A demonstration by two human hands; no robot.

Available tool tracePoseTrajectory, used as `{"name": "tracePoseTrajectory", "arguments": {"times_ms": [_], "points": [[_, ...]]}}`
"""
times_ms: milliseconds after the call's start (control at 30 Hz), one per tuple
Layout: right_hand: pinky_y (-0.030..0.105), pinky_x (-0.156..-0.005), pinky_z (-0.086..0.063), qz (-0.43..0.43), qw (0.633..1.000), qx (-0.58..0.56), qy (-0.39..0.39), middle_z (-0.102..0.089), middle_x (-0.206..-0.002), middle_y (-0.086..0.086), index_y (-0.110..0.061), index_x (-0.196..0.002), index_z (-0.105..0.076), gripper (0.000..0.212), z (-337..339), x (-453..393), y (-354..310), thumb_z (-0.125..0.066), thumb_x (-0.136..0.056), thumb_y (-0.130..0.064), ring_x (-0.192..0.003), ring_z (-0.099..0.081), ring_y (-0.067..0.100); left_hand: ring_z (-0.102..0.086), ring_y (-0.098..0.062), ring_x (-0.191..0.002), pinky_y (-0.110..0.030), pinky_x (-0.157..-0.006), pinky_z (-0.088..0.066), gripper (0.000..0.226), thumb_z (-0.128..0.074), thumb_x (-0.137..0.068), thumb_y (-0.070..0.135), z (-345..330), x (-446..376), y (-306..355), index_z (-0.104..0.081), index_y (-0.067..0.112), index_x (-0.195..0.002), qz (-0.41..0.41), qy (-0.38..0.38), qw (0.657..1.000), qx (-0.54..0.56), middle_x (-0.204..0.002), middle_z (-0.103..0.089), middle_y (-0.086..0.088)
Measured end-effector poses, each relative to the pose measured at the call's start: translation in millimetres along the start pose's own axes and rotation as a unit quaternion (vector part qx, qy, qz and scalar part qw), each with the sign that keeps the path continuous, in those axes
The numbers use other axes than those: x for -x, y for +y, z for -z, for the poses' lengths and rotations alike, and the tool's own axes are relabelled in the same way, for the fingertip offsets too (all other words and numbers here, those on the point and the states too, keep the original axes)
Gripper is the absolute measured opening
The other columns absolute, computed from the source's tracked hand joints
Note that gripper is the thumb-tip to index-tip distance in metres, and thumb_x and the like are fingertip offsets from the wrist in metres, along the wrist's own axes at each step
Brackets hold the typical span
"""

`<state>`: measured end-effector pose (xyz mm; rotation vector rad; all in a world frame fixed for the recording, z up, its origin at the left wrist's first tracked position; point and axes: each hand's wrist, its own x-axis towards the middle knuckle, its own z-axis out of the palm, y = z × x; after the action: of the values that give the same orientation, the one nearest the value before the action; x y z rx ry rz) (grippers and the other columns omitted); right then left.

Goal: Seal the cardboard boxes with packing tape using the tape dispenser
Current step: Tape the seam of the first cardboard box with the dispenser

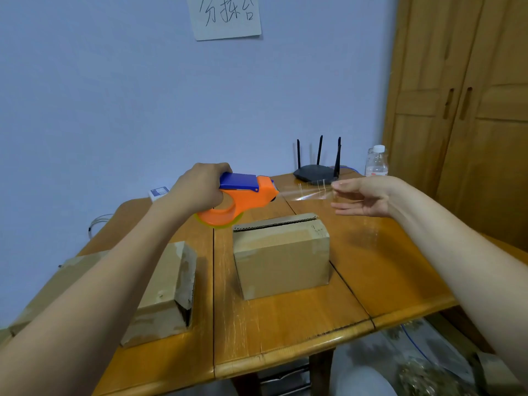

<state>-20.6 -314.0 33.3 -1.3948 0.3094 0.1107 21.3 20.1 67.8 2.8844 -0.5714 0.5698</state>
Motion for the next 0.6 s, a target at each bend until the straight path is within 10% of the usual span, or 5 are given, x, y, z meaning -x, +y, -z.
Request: {"name": "tracePoseTrajectory", "arguments": {"times_ms": [200, 600], "points": [[0.054, -0.090, -0.057, -0.036, 0.998, -0.041, 0.015, -0.069, -0.108, 0.017, -0.009, -0.112, -0.069, 0.027, 9.1, -5.1, 13.2, -0.074, -0.087, -0.005, -0.104, -0.068, 0.034, -0.057, -0.025, -0.086, -0.036, -0.070, -0.054, 0.048, -0.053, -0.077, 0.003, -0.2, -8.8, 16.0, -0.060, 0.024, -0.120, -0.002, -0.023, 0.999, -0.028, -0.097, -0.065, -0.004], [0.027, -0.058, -0.062, -0.031, 0.994, -0.101, 0.021, -0.066, -0.087, 0.012, 0.004, -0.123, -0.061, 0.032, 21.8, -24.6, 58.4, -0.065, -0.092, 0.001, -0.080, -0.064, 0.018, -0.052, -0.024, -0.084, -0.031, -0.067, -0.045, 0.046, -0.053, -0.081, 0.009, 5.1, -33.1, 46.7, -0.061, 0.023, -0.124, -0.013, -0.046, 0.997, -0.065, -0.095, -0.060, -0.001]]}}
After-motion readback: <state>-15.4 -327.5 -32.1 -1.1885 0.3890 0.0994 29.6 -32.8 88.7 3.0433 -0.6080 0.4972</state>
